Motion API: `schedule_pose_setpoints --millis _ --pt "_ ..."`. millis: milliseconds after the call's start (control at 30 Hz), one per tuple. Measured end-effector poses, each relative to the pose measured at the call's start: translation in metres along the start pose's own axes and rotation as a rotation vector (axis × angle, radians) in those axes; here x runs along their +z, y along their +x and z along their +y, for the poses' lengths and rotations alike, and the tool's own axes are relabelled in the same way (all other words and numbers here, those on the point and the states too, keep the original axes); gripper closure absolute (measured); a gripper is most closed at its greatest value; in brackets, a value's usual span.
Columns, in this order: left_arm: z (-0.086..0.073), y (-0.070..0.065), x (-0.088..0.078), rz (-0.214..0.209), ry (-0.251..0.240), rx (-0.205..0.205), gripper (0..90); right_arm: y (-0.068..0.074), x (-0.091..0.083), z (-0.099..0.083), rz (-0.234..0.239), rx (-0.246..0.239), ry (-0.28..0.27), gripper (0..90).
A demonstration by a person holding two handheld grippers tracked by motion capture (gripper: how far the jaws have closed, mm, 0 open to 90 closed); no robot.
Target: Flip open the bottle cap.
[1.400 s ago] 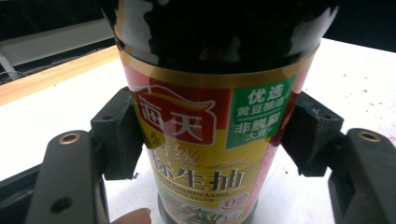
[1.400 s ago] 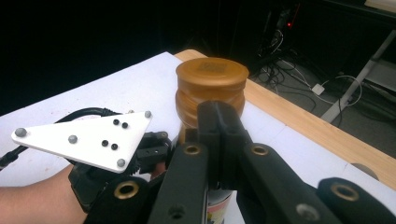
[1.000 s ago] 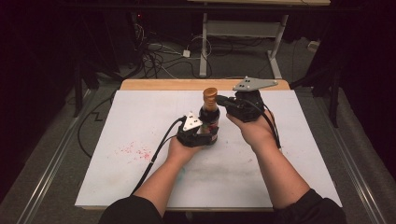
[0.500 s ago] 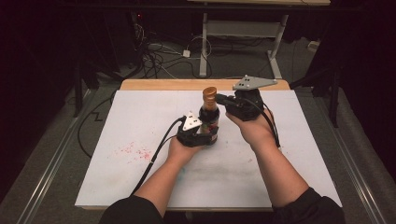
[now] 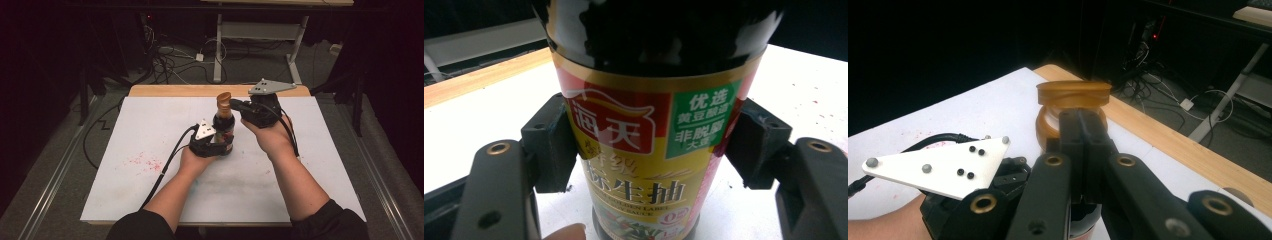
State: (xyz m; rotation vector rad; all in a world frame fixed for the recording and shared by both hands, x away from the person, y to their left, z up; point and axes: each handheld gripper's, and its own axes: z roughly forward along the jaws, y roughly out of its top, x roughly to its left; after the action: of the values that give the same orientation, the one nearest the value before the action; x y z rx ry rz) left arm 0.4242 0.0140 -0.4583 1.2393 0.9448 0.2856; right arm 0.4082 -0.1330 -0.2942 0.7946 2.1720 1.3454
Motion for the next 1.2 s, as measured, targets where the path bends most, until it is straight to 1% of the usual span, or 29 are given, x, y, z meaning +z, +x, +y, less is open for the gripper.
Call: schedule_pose_setpoints --millis 233,267,300,333,767,800,833,867,900,1033,1200 --pt "0.000 0.000 0.000 0.001 0.001 -0.003 29.0 0.000 0.001 0.003 0.000 0.001 -0.006 90.0" --pt "0.000 -0.002 0.002 0.020 -0.030 -0.041 29.0 0.000 0.001 0.004 -0.001 -0.002 -0.010 90.0" --pt "0.000 -0.002 0.002 0.020 -0.028 -0.040 29.0 0.000 0.001 0.004 -0.003 -0.001 -0.007 90.0" --pt "0.000 0.000 0.000 0.002 0.000 -0.005 28.9 0.001 0.001 0.005 -0.004 -0.004 -0.006 90.0" --pt "0.002 0.001 -0.001 0.004 0.003 -0.021 29.0 0.001 0.006 0.013 0.001 -0.011 -0.006 90.0" --pt "0.001 0.001 -0.001 0.003 0.003 -0.016 29.0 0.001 0.006 0.014 -0.001 -0.013 -0.006 90.0" --pt "0.000 0.000 -0.001 0.000 0.004 0.002 29.0 0.001 0.006 0.014 0.000 -0.013 -0.010 90.0" --pt "-0.001 -0.004 0.002 0.021 -0.031 -0.036 29.0 0.002 0.006 0.015 -0.001 -0.015 -0.010 90.0" --pt "-0.001 -0.004 0.002 0.024 -0.032 -0.036 29.0 0.002 0.006 0.016 0.002 -0.014 -0.015 90.0" --pt "-0.001 -0.004 0.002 0.022 -0.033 -0.036 29.0 0.004 0.013 0.022 0.010 -0.015 -0.015 90.0" --pt "-0.001 -0.004 0.002 0.021 -0.032 -0.039 28.9 0.007 0.029 0.031 0.023 -0.019 -0.001 90.0"
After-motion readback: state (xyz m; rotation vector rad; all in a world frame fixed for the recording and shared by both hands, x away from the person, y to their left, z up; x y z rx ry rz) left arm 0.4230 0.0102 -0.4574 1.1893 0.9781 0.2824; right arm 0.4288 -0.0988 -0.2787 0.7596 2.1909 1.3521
